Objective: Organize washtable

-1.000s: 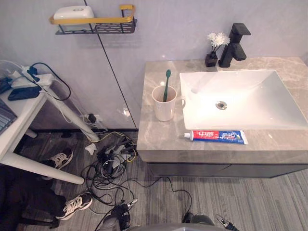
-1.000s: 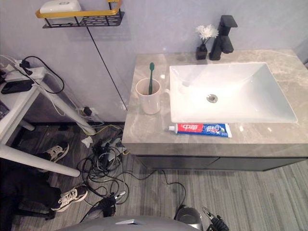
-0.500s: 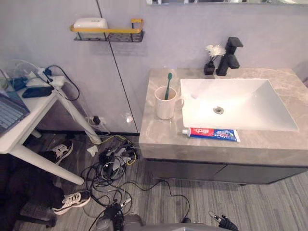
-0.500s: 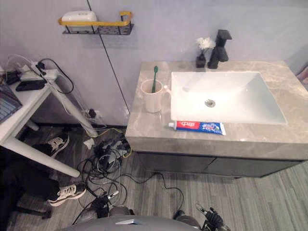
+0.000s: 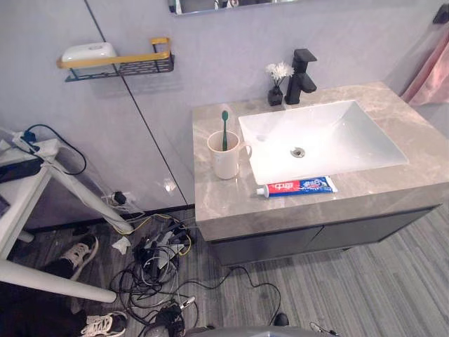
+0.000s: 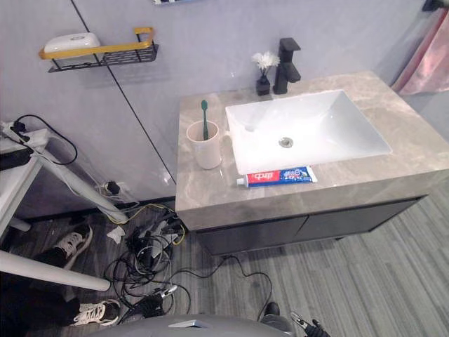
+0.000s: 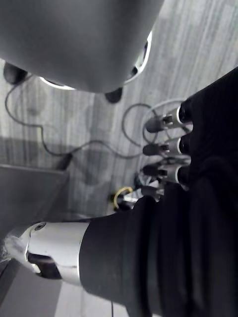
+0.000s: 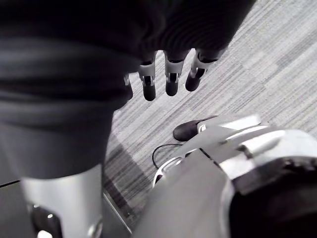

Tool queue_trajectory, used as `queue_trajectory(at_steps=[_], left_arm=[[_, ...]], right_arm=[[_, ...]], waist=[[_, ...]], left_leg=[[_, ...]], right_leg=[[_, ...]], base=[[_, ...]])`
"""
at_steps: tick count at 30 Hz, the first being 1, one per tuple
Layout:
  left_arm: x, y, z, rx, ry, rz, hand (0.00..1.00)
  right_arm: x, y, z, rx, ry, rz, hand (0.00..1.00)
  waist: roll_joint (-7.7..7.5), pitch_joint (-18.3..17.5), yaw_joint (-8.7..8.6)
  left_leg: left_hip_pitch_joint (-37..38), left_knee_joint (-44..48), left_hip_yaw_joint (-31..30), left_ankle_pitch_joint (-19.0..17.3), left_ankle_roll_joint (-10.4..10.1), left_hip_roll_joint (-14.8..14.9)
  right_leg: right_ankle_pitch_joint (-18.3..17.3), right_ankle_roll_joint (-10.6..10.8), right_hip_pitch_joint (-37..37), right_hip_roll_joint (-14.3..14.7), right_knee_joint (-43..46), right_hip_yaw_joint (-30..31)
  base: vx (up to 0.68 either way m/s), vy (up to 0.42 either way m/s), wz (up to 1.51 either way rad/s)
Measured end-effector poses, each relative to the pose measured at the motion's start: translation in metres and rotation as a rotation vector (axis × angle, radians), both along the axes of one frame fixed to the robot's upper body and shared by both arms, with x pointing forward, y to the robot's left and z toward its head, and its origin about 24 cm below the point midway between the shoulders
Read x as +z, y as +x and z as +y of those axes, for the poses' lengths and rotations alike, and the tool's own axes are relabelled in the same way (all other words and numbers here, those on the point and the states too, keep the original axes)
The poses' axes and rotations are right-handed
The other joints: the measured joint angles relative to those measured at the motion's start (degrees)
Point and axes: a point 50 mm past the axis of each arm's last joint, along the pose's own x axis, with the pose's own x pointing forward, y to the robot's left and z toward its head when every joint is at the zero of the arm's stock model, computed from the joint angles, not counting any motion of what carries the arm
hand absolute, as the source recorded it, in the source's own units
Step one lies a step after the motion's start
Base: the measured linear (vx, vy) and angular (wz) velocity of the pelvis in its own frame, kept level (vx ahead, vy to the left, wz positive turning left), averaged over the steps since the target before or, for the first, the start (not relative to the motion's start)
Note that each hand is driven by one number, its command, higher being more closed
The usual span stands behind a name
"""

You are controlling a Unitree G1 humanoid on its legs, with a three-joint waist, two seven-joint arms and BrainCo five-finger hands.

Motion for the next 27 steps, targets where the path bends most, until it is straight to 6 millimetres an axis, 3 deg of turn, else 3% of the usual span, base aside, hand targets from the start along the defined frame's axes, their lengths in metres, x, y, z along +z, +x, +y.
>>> queue_trajectory(at_steps=[4, 11, 17, 21, 23, 27], left_arm=[[0.001, 0.003, 0.004, -0.011, 0.014, -0.006, 0.00], [0.000, 0.001, 0.003, -0.053, 0.019, 0.008, 0.00], [-0.001, -0.007, 0.012, -0.026, 0.034, 0.032, 0.00], [-0.001, -0.011, 0.015, -0.003, 0.039, 0.037, 0.00], [0.000, -0.010, 0.013, 0.005, 0.034, 0.026, 0.00], [0.001, -0.007, 0.008, 0.035, 0.024, -0.010, 0.00]], right_arm=[[0.001, 0.005, -0.003, -0.019, -0.006, -0.017, 0.00], [0.002, 0.012, -0.003, -0.029, -0.005, -0.038, 0.00], [0.011, 0.022, -0.019, -0.217, -0.033, -0.158, 0.00], [0.055, 0.044, -0.063, -0.335, -0.228, -0.445, 0.00], [0.094, 0.055, -0.092, -0.436, -0.374, -0.632, 0.00], [0.160, 0.075, -0.117, -0.474, -0.596, -0.882, 0.00]], waist=[[0.15, -0.23, 0.18], [-1.21, -0.28, 0.06], [-2.28, -0.32, 0.10], [-2.53, -1.27, -0.16], [-2.74, -1.68, -0.26], [-2.62, -1.87, -1.26]], left_leg=[[1.19, 0.00, 0.51, 0.29, -0.09, -0.28], [2.90, -0.93, 1.64, 0.23, -0.11, -0.66], [3.05, -1.53, 2.49, -0.59, 0.03, -0.77], [1.53, -1.57, 2.56, -0.47, 0.21, -0.90], [1.47, -1.94, 2.47, -0.04, 0.19, -0.72], [1.65, -3.08, 2.23, 0.83, -0.07, -0.66]], right_leg=[[-0.12, -0.26, 0.06, 0.11, 0.01, 1.03], [-0.10, -0.26, 0.25, -0.04, -0.02, 2.53], [0.47, 0.10, -0.67, -0.14, -0.32, 3.36], [0.73, 0.13, -2.27, -0.36, -0.44, 3.35], [0.74, 0.13, -2.59, -0.12, -0.42, 3.22], [0.79, 0.13, -2.65, -0.07, -0.11, 2.97]], base=[[0.16, 0.018, -0.15], [0.04, 0.011, -0.15], [-0.07, 0.018, -0.10], [-0.06, 0.009, -0.03], [0.00, 0.000, 0.00], [0.02, 0.002, 0.03]])
